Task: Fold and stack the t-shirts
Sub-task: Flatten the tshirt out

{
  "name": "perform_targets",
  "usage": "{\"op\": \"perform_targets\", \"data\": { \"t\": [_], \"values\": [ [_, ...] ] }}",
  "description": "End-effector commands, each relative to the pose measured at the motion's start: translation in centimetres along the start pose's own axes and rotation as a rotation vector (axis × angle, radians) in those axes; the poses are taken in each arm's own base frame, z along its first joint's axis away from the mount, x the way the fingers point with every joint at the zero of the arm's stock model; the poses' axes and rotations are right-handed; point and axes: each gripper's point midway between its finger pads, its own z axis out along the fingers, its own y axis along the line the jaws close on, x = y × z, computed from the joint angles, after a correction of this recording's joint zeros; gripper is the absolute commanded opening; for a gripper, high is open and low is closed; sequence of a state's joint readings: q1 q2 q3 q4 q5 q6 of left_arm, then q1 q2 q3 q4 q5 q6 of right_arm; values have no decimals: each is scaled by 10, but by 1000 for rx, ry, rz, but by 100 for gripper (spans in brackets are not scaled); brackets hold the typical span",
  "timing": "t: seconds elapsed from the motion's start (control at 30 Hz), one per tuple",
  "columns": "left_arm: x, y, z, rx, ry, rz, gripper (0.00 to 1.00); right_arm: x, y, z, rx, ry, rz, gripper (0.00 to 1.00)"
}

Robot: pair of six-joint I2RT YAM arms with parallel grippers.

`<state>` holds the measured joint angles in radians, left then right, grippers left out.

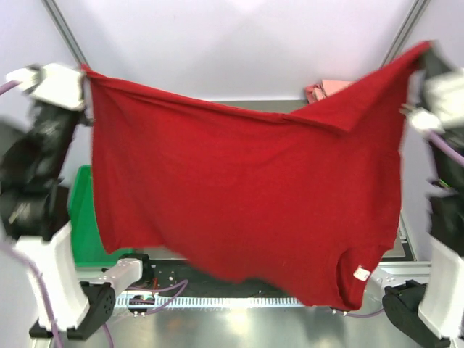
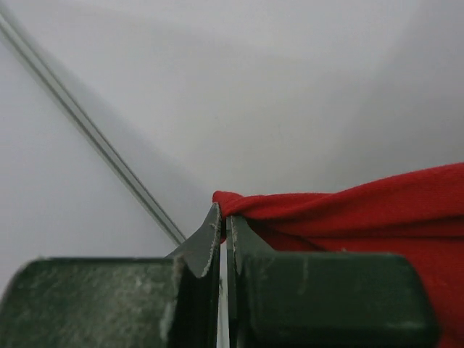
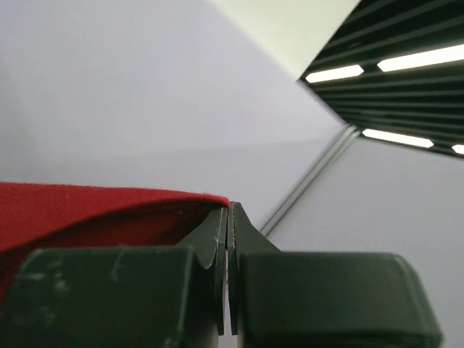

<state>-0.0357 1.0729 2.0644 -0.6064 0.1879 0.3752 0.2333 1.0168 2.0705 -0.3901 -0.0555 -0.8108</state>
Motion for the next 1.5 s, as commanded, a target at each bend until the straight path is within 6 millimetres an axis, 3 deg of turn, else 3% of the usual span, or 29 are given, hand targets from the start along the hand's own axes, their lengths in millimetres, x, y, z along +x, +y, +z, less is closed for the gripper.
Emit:
{"op": "perform_targets", "data": {
  "t": [0.0, 0.03, 0.07, 0.1, 0.13, 0.17, 0.23, 0.27, 0.33, 0.4, 0.43, 0.47, 0.5, 0.57, 0.6, 0.73, 0.9, 0.93, 1.0, 1.03, 1.07, 1.1, 1.13, 1.17, 1.2, 1.23, 1.3, 1.33, 1.47],
  "values": [
    [111, -31, 40, 86, 255, 10, 0, 97, 81, 35, -151, 206, -30, 1],
    [153, -50, 46, 140, 340, -3, 0, 112, 96, 36, -178, 234, -31, 1],
    [174, -59, 49, 172, 382, -1, 0, 146, 129, 34, -247, 297, -40, 1],
    [193, -70, 51, 207, 418, -11, 0, 164, 147, 31, -285, 323, -55, 1],
    [236, -91, 52, 263, 508, -38, 0, 180, 164, 27, -320, 346, -61, 1],
    [253, -107, 52, 318, 532, -58, 0, 216, 201, 15, -392, 405, -68, 1],
    [315, -144, 47, 424, 658, -88, 0, 260, 247, -6, -480, 469, -79, 1],
    [331, -159, 44, 476, 685, -105, 0, 283, 271, -15, -529, 510, -76, 1],
    [386, -198, 34, 585, 793, -124, 0, 323, 313, -40, -614, 581, -77, 1],
    [423, -226, 26, 661, 862, -141, 0, 362, 353, -59, -694, 653, -67, 1],
    [437, -235, 26, 677, 893, -148, 0, 378, 368, -67, -718, 672, -69, 1],
    [471, -251, 19, 708, 976, -175, 0, 389, 379, -71, -733, 695, -69, 1],
    [480, -251, 25, 696, 999, -176, 0, 415, 404, -85, -789, 751, -65, 1],
    [519, -266, 20, 704, 1096, -198, 0, 434, 417, -80, -793, 765, -87, 1],
    [525, -265, 29, 691, 1103, -189, 0, 451, 433, -85, -824, 795, -86, 1],
    [555, -272, 41, 651, 1138, -207, 0, 493, 443, -58, -772, 870, -150, 1],
    [589, -271, 71, 563, 1145, -218, 0, 544, 453, -27, -720, 942, -142, 1],
    [591, -271, 77, 557, 1139, -215, 0, 540, 447, -13, -694, 922, -141, 1],
    [593, -263, 98, 517, 1105, -214, 0, 558, 458, -12, -701, 936, -148, 1],
    [603, -265, 100, 516, 1114, -209, 0, 560, 453, 5, -671, 917, -152, 1],
    [601, -259, 115, 495, 1089, -194, 0, 574, 464, -5, -704, 949, -154, 1],
    [603, -258, 121, 489, 1081, -190, 0, 580, 467, -3, -707, 950, -162, 1],
    [615, -261, 120, 493, 1095, -192, 0, 580, 462, 13, -682, 933, -166, 1],
    [612, -254, 135, 471, 1067, -174, 0, 584, 463, 16, -679, 932, -170, 1],
    [614, -252, 140, 465, 1060, -167, 0, 600, 474, 8, -697, 952, -174, 1],
    [620, -252, 144, 458, 1061, -160, 0, 600, 468, 24, -667, 932, -181, 1],
    [629, -250, 156, 440, 1049, -145, 0, 618, 476, 21, -664, 952, -184, 1],
    [633, -248, 160, 435, 1045, -137, 0, 617, 472, 36, -635, 936, -181, 1],
    [639, -245, 183, 412, 997, -117, 0, 627, 472, 51, -591, 932, -161, 1]
  ]
}}
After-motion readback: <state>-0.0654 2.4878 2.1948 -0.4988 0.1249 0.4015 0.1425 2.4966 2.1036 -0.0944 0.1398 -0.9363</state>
